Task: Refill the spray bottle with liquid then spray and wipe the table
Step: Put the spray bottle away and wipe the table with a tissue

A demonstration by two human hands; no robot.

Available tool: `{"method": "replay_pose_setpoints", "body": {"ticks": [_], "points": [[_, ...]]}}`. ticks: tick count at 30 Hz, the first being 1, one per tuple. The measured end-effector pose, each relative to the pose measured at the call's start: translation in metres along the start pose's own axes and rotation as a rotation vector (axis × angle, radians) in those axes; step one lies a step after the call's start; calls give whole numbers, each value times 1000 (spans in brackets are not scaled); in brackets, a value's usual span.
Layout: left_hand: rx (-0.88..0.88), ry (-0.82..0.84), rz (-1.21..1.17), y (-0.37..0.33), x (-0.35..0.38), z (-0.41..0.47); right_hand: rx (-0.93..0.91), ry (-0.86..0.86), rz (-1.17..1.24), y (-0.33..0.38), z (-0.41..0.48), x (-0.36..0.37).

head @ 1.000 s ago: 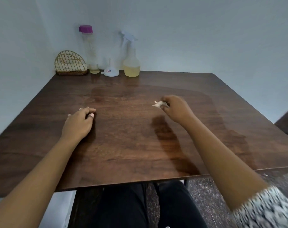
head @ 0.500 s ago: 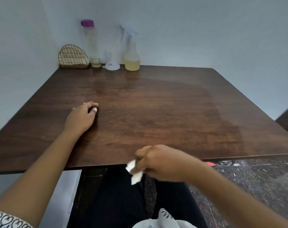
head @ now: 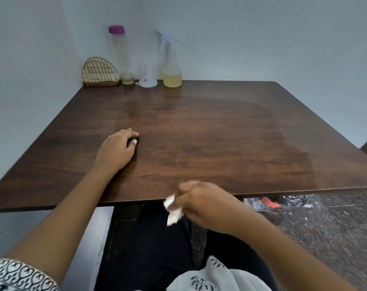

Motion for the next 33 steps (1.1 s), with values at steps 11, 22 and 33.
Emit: {"method": "replay_pose_setpoints", "body": {"ticks": [11, 22, 33], "points": [[47, 621, -1039, -164, 62, -1, 462, -595, 634, -170, -4, -107], [-597, 551, -1257, -227, 118, 92, 865, -704, 1229, -308, -17, -138], [-469, 718, -1120, -402, 167, 124, 1120, -1141, 1389, -397, -143, -202]]}}
Point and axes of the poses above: each hand's wrist, its own z-axis towards the middle knuckle, its own x-axis out of the palm, y = z × x, the point moved 10 cm from there along z, towards the middle knuckle, and after that the axes turned 7 degrees about -x, right-handed, at the moved point
